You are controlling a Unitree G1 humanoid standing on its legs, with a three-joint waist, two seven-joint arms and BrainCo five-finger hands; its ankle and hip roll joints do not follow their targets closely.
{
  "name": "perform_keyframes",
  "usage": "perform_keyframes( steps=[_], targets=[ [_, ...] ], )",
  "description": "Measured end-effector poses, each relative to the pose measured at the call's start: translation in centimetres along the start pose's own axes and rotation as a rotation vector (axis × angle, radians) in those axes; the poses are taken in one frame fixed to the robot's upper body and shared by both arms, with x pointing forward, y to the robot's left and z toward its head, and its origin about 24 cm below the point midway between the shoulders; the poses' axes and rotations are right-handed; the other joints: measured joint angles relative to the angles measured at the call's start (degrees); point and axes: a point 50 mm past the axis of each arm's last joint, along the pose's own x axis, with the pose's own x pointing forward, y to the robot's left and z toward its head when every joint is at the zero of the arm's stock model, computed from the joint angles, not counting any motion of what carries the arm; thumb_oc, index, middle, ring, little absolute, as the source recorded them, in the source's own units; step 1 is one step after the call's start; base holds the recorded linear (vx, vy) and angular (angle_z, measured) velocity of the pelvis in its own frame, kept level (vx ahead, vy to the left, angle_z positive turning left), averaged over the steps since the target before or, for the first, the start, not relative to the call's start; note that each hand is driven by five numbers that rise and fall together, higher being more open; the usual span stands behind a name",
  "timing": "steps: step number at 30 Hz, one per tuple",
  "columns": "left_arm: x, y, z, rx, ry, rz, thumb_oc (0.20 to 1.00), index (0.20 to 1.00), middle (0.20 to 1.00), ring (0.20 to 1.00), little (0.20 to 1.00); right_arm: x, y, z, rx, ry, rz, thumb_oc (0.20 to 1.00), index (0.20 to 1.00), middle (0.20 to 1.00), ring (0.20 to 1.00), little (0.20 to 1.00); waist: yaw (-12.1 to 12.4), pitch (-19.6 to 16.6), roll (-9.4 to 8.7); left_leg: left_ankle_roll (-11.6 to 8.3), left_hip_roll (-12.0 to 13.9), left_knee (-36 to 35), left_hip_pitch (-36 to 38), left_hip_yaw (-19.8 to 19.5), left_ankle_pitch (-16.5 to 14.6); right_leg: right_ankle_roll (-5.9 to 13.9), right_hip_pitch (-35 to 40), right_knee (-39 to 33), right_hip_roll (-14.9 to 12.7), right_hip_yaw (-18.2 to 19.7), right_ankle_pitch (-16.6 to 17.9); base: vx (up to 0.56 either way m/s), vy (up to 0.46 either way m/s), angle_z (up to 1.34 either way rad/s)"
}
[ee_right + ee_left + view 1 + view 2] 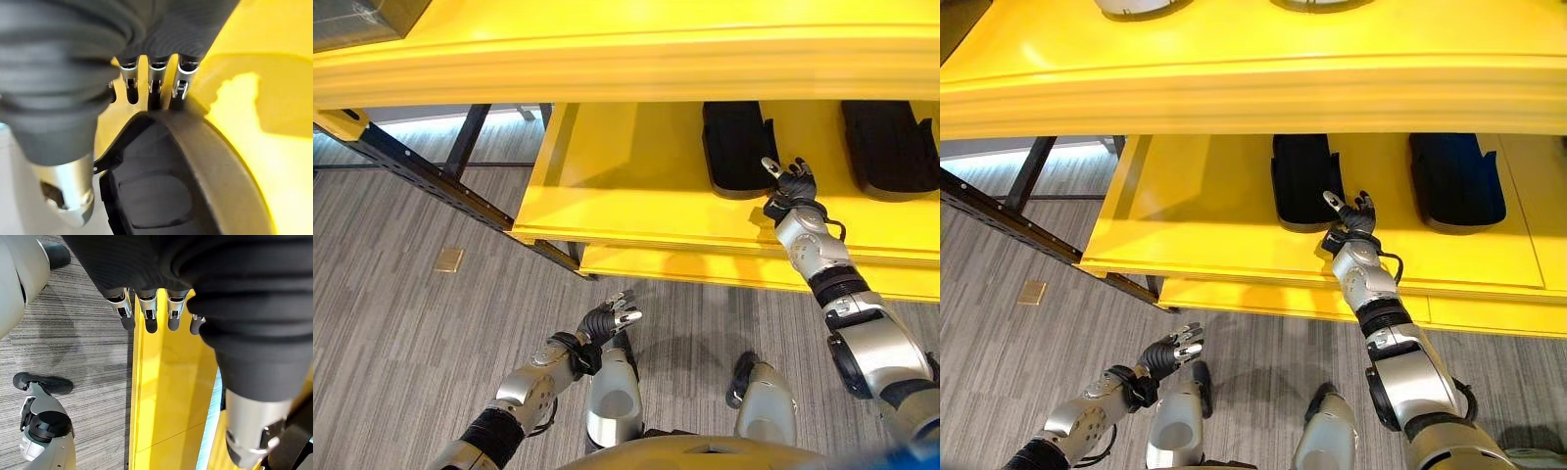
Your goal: Move parts from the plastic box to the shelf.
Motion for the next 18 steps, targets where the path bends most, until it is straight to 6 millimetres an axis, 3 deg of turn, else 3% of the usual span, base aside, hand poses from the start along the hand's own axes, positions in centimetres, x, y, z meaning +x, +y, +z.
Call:
perform_keyframes(
  steps=[18],
  targets=[
    [-0.3, 0.2, -0.6, 0.026, 0.018, 0.015, 1.0, 1.0, 1.0, 1.0, 1.0, -1.0, 1.4, -1.3, -0.085, 0.002, 0.135, 1.0, 1.0, 1.0, 1.0, 1.0, -1.28, -0.65, -0.34, -0.16, -0.11, -0.74, 0.36, 0.37, 0.16, -0.11, -0.11, -0.33, 0.31, 0.24, 0.09, 0.0, 0.0, 0.0]
  ],
)
